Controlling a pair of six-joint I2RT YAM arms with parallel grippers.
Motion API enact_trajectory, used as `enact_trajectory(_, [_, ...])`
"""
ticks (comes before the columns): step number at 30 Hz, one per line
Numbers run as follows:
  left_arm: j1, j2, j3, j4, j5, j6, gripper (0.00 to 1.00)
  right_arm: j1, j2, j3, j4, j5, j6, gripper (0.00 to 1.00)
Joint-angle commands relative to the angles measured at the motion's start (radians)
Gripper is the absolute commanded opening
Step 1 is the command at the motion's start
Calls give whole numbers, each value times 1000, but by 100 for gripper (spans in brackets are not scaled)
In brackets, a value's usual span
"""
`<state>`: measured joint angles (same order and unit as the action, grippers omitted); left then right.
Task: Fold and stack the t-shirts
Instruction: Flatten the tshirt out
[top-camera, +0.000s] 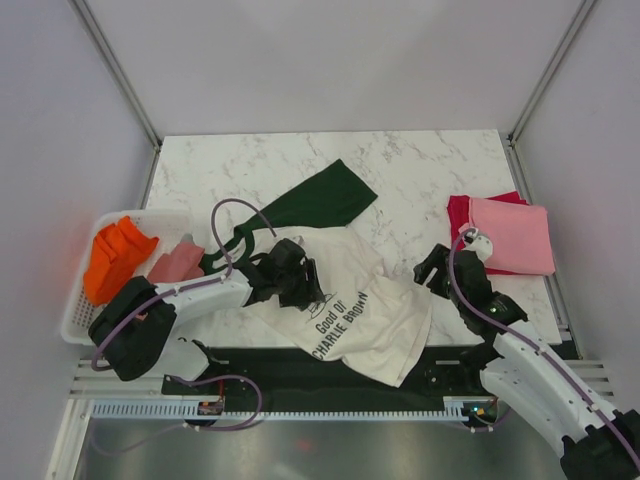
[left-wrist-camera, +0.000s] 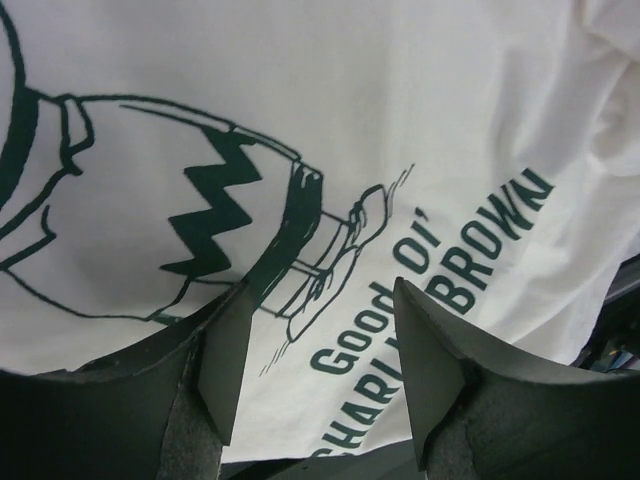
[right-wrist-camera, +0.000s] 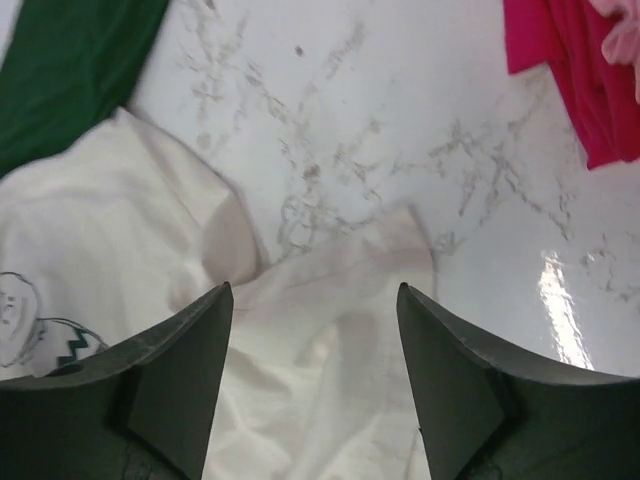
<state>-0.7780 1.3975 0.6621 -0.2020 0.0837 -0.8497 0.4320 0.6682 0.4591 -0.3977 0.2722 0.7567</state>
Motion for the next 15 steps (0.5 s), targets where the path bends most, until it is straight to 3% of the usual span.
enact_trajectory(1, [3,-19,-6,-51,10,69,65,-1,47,-53,-37,16,33,78])
enact_trajectory(8, [3,-48,4,-115,-27,90,64,-1,157,-8,-26,123,36,78])
enact_trajectory(12, [32,-49,-8,-132,-39,101,64,-13,256,15,9,156,36,64])
enact_trajectory(15, [81,-57,-28,-131,-27,110,64,-30,335,32,29,139,38,62])
